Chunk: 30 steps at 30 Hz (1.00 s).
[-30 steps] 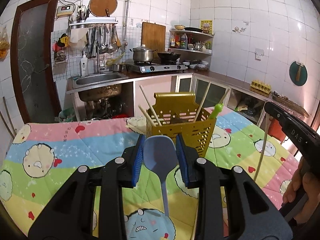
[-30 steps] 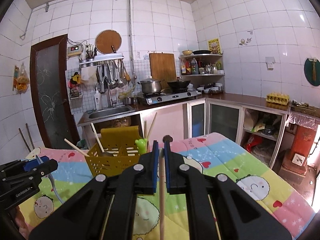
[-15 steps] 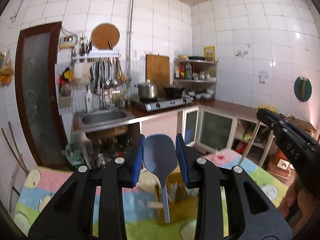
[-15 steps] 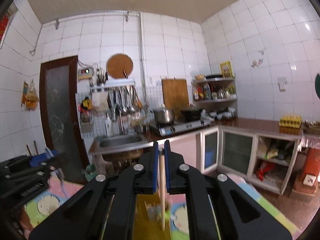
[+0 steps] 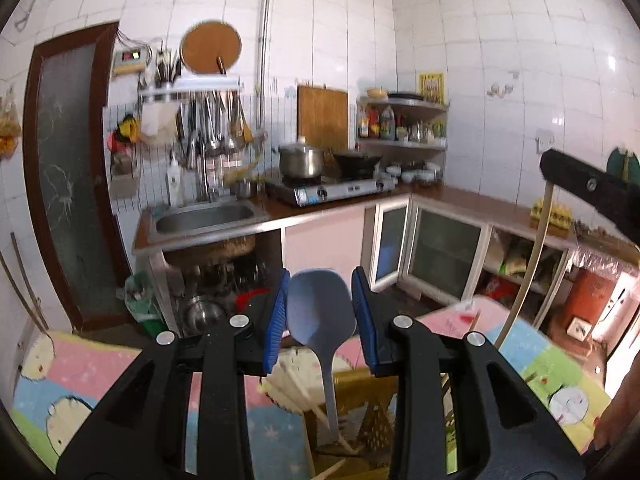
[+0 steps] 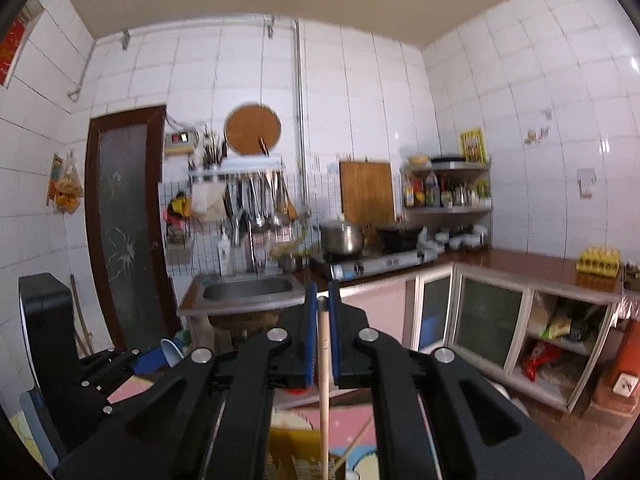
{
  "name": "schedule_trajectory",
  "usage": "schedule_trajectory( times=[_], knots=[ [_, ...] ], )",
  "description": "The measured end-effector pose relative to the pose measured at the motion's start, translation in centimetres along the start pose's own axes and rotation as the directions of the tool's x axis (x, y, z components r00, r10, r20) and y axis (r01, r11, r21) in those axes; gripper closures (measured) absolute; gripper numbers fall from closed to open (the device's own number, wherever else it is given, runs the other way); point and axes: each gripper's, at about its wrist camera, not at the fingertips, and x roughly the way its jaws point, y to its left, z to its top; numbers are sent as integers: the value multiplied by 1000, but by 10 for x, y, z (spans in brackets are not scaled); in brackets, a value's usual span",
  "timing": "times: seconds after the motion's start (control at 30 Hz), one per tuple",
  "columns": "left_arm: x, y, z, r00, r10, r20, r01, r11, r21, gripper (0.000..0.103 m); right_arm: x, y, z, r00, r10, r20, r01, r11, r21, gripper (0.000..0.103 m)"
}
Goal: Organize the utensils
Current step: 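Lift the blue spoon and chopstick and carry them over the yellow holder, then lower both into the holder and open both tools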
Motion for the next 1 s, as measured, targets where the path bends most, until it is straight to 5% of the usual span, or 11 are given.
schedule_trajectory(
  times=[0.27,0.33,0.4,0.47,0.5,0.73,1.0],
  knots=[
    [22,12,-42,993,2,-114,-2,1000,1,72,29,-14,-61,980,-8,-199,3,1000,-26,97],
    [18,14,-43,992,5,-129,-4,1000,1,65,27,-16,-68,973,-21,-228,12,999,-39,96],
    [7,18,-41,992,10,-122,-10,1000,-7,42,21,-18,-71,971,-43,-236,32,998,-51,93],
    [-7,23,-36,994,14,-111,-16,1000,-17,28,11,-22,-68,968,-63,-242,54,998,-43,48],
    [-16,25,-34,994,17,-104,-20,1000,-22,27,5,-24,-66,969,-71,-236,65,997,-33,42],
    [-70,41,-38,995,16,-95,-20,999,-46,5,-53,-29,-73,962,-117,-248,114,993,-28,40],
    [-91,47,-93,986,-4,-166,-9,997,-76,5,-84,-15,-145,926,-120,-359,103,992,-66,38]
  ],
)
